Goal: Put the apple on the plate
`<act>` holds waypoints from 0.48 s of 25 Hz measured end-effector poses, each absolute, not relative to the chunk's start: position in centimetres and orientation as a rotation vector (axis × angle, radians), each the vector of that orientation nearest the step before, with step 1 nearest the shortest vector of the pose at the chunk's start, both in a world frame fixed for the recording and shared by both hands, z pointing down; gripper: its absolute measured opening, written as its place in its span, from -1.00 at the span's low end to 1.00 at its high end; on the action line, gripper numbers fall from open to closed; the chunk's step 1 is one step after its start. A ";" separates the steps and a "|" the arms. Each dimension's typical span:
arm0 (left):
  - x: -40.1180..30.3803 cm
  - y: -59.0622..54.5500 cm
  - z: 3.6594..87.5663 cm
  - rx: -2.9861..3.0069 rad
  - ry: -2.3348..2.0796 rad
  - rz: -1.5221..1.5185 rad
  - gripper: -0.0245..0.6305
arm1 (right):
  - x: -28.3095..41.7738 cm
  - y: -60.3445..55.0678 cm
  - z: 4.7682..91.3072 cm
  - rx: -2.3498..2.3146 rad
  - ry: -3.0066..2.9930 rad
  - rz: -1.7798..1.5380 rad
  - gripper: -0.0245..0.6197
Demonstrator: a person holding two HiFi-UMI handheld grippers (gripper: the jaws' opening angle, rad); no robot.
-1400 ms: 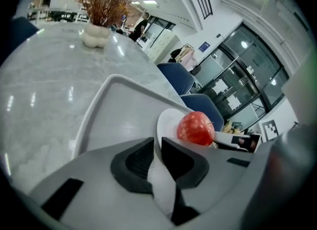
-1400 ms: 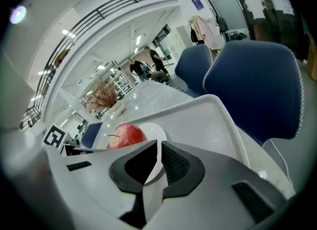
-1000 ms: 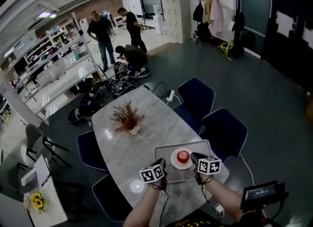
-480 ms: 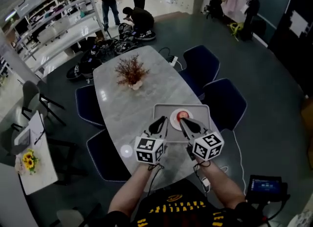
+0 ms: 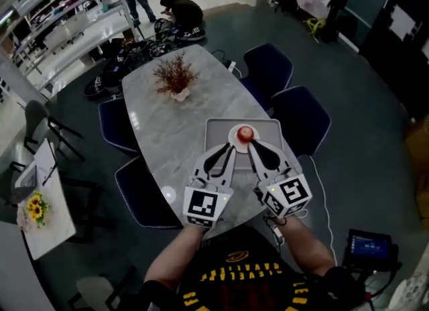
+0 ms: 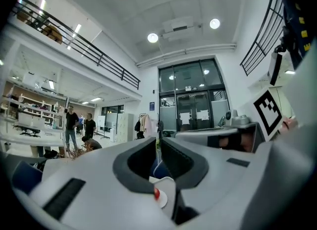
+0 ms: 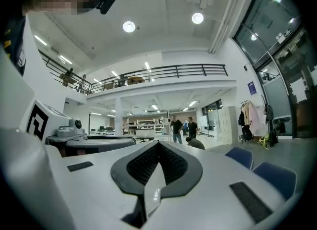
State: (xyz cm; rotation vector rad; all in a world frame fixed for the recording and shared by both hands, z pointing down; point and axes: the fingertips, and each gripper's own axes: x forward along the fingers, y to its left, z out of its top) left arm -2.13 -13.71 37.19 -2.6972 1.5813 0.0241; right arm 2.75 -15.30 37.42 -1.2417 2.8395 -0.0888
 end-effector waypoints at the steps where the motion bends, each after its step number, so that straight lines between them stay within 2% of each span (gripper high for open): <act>1: -2.1 -13.0 37.1 -2.706 1.575 0.033 -0.82 | 2.9 -14.7 37.4 -1.246 2.836 -0.093 -0.90; 12: -1.1 -7.1 37.6 -2.770 1.523 0.086 -0.81 | 4.8 -9.0 37.9 -1.380 2.772 -0.025 -0.90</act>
